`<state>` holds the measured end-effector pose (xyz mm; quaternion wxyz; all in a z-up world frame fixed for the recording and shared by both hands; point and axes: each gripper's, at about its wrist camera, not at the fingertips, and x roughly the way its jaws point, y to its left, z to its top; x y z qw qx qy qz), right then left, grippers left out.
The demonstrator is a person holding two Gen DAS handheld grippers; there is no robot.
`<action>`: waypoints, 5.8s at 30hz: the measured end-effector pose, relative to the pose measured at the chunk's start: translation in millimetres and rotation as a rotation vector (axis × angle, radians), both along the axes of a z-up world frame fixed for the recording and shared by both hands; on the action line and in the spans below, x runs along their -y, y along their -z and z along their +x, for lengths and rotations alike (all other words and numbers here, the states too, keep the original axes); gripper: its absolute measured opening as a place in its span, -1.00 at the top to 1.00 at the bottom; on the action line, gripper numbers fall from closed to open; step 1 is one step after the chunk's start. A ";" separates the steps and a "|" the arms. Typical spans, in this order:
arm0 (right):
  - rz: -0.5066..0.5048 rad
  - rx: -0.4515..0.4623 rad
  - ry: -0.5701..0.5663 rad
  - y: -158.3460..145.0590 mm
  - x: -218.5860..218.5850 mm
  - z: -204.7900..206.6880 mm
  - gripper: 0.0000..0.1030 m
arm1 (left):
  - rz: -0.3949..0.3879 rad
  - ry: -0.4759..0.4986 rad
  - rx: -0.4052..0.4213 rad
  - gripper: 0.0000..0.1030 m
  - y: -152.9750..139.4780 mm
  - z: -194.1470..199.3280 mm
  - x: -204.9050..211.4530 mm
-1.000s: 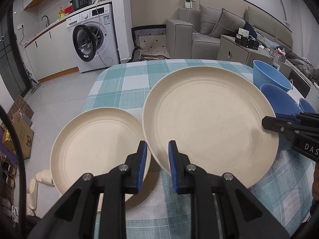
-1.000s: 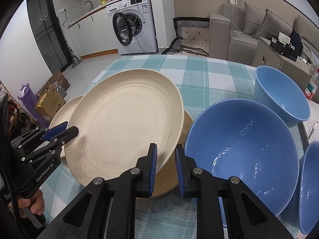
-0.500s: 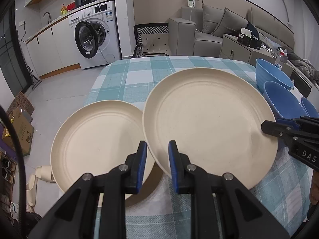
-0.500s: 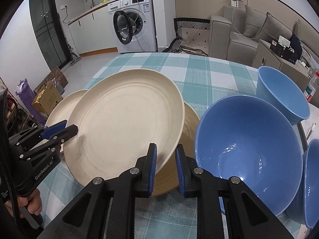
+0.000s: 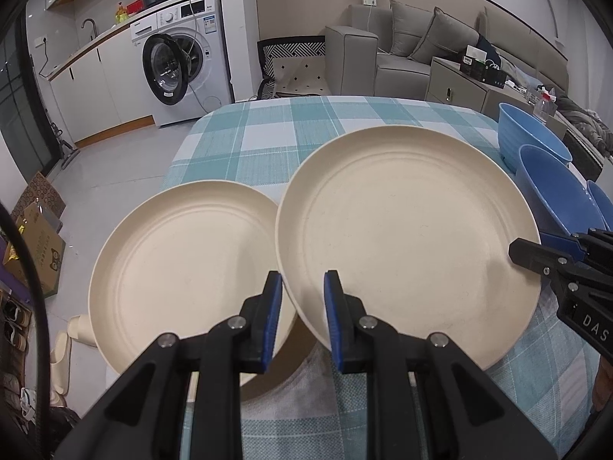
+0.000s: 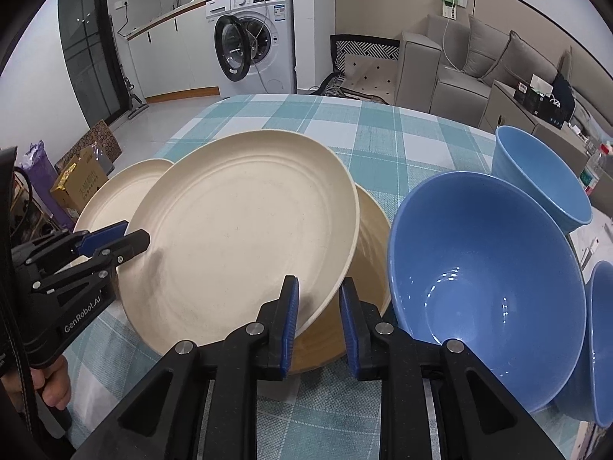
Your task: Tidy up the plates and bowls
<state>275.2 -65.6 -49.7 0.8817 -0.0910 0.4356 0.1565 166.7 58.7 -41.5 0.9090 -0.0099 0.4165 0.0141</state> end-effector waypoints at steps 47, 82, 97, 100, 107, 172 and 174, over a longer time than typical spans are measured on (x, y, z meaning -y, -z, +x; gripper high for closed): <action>0.044 0.076 -0.062 -31.8 8.9 -27.4 -0.94 | -0.068 0.001 0.105 -0.77 -32.2 -40.8 -18.9; 0.133 0.074 -0.235 -67.7 -99.6 10.7 -0.99 | -0.151 -0.281 0.139 -1.00 -32.5 -53.1 -145.1; 0.104 -0.028 -0.276 -18.2 -139.0 33.9 -0.99 | -0.164 -0.332 0.085 -1.00 -4.3 -42.2 -162.4; 0.102 -0.044 -0.298 -9.3 -147.2 36.4 -0.99 | -0.164 -0.336 0.077 -1.00 0.2 -40.4 -164.5; 0.091 -0.113 -0.344 11.1 -166.5 46.2 -0.99 | -0.180 -0.357 0.049 -1.00 15.2 -36.0 -172.6; -0.033 -0.067 -0.342 50.2 -184.2 27.3 0.58 | -0.191 -0.348 -0.032 0.62 50.3 -30.0 -185.6; -0.036 -0.056 -0.339 50.6 -183.2 24.9 0.62 | -0.176 -0.347 -0.032 0.63 49.7 -29.8 -184.6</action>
